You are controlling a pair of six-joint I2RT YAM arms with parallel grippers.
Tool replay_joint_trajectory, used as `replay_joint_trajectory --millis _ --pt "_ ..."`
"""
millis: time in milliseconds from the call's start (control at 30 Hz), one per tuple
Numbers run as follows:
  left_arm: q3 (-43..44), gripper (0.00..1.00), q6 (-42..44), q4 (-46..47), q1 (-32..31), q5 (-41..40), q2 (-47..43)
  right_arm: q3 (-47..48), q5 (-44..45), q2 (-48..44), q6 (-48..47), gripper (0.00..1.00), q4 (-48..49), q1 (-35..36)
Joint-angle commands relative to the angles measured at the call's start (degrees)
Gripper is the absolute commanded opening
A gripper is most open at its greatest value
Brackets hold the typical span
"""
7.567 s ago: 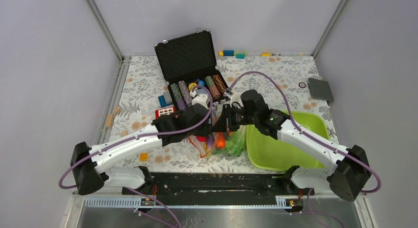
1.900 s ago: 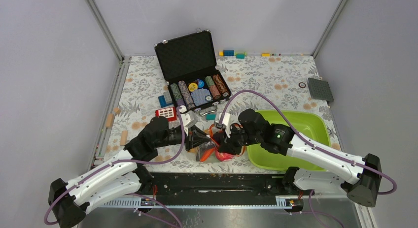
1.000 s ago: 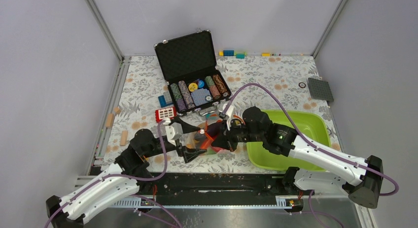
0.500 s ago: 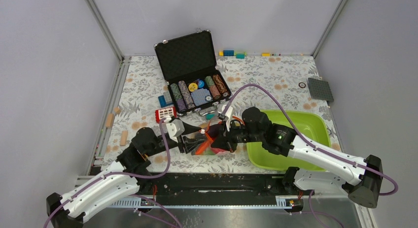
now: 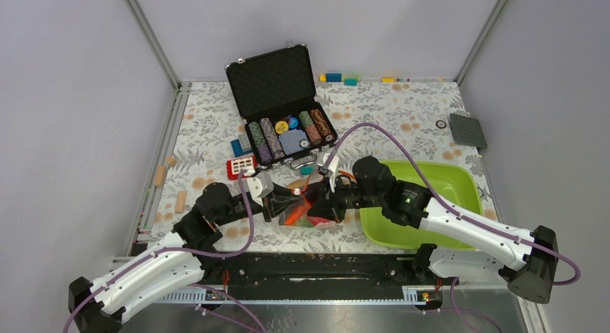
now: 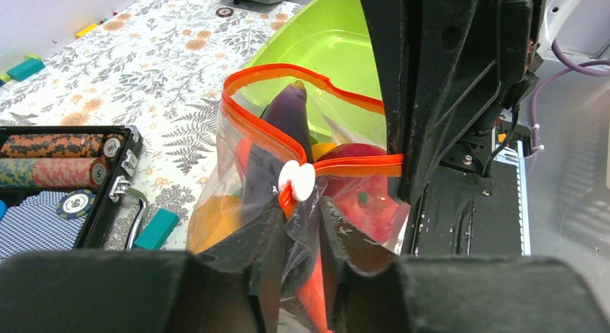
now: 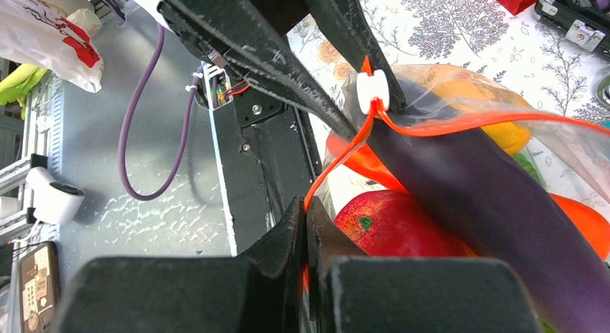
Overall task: Place the food in the zip-top bag and seal the zipper
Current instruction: Zip the zipper food storage bag at the center of the board.
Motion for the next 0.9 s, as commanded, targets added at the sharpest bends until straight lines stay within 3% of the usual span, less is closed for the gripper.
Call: replay_joint_trajectory --millis 0,33,167,267,467,567,767,867 --pt "2.0 0.13 0.5 1.8 -0.1 1.2 -0.3 0.3 -2.1 -0.8 -0.7 0.0 3.5 0.3" --pt "2.1 0.01 0.4 1.7 -0.2 1.0 -0.5 0.2 -2.1 -0.9 -0.8 0.0 3.3 0.3" --pt "2.0 0.0 0.5 0.7 -0.1 1.1 -0.9 0.2 0.9 -1.5 -1.9 0.03 0.9 0.3" --pt "2.5 0.0 0.5 -0.5 -0.1 2.5 -0.6 2.1 5.5 -3.6 -6.3 0.23 -4.1 0.3" --pt "6.4 0.0 0.3 -4.6 -0.1 3.9 2.0 6.6 6.6 -6.4 -18.2 0.45 -9.4 0.3" --pt "7.9 0.0 -1.4 -6.0 -0.1 5.6 3.0 8.8 6.5 -5.5 -23.0 0.48 -10.1 0.3" --pt "5.6 0.0 -4.2 -1.5 -0.2 -2.3 0.4 13.7 1.2 0.0 -30.7 0.52 -10.8 0.3" --pt "6.0 0.0 -4.3 -3.6 -0.2 -4.8 -0.6 16.3 0.3 3.4 -32.8 0.48 -12.2 0.3"
